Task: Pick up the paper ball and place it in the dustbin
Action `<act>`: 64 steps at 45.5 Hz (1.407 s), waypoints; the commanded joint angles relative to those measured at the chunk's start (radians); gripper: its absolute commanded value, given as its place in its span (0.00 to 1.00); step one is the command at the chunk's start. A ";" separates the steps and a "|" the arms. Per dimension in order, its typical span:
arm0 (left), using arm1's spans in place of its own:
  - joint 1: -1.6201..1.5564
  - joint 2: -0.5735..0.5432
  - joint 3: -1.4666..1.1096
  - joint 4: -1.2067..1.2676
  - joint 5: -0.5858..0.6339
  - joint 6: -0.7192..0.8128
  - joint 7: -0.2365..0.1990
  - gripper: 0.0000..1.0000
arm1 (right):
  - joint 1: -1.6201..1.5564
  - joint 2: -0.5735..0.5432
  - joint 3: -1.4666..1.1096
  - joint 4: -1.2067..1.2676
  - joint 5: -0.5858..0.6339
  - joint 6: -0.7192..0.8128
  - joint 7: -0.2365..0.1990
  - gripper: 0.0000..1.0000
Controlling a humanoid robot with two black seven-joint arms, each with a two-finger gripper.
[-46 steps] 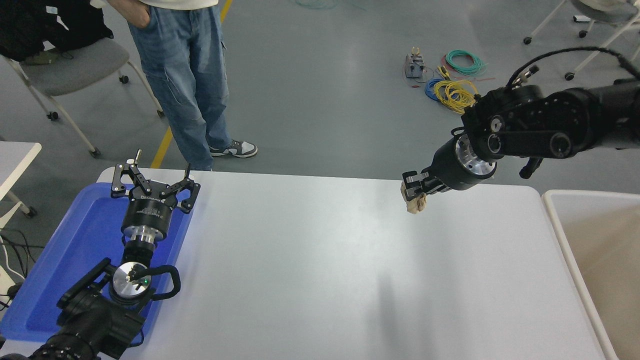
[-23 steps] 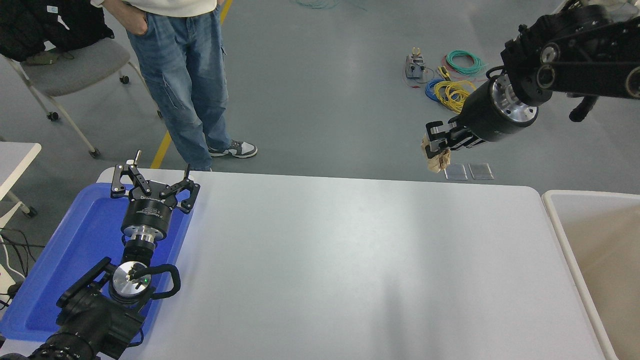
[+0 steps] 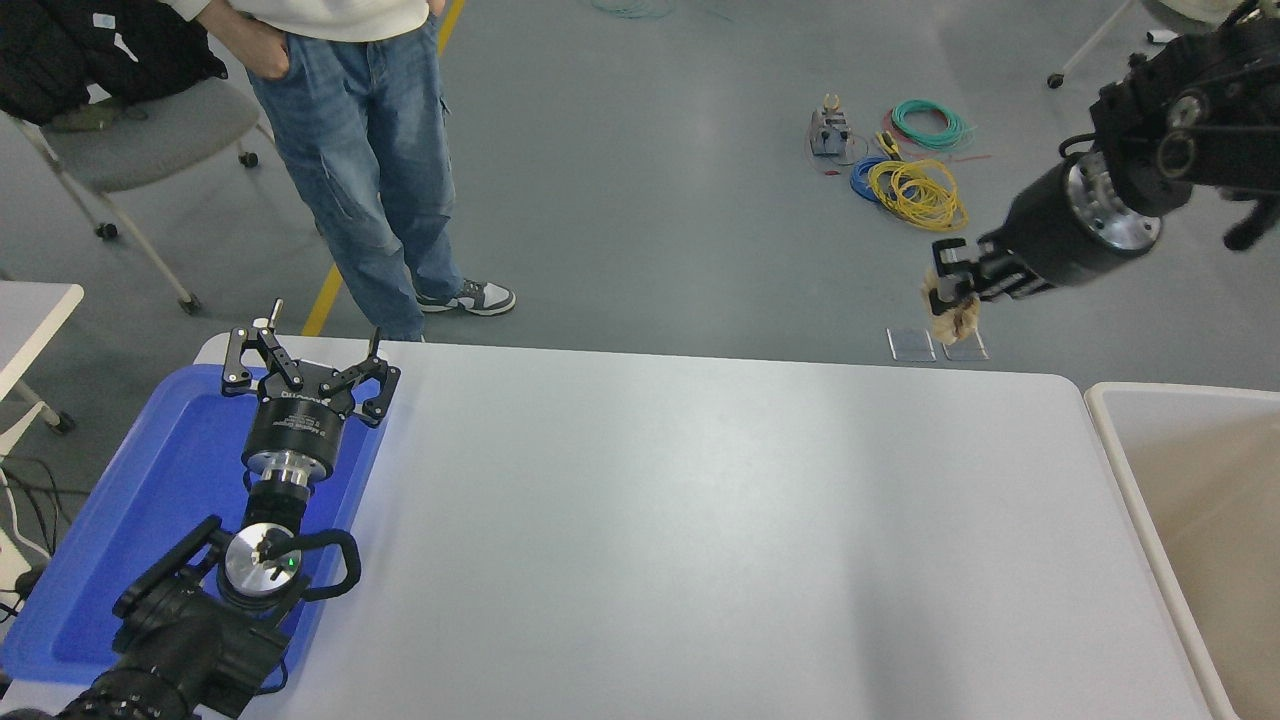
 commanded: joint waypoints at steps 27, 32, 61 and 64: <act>0.000 0.001 0.000 0.000 0.000 0.000 0.000 1.00 | -0.825 -0.233 0.085 -0.803 0.144 -0.263 -0.003 0.11; 0.000 -0.001 0.000 0.000 0.000 0.000 0.000 1.00 | -0.924 -0.229 0.162 -0.860 0.156 -0.297 -0.003 0.11; 0.000 -0.001 0.000 0.000 0.000 0.000 0.000 1.00 | -1.280 -0.089 0.358 -1.004 0.163 -0.473 -0.003 0.12; 0.000 -0.001 0.000 0.000 0.000 0.000 0.000 1.00 | -1.313 -0.065 0.377 -1.018 0.164 -0.481 -0.003 0.12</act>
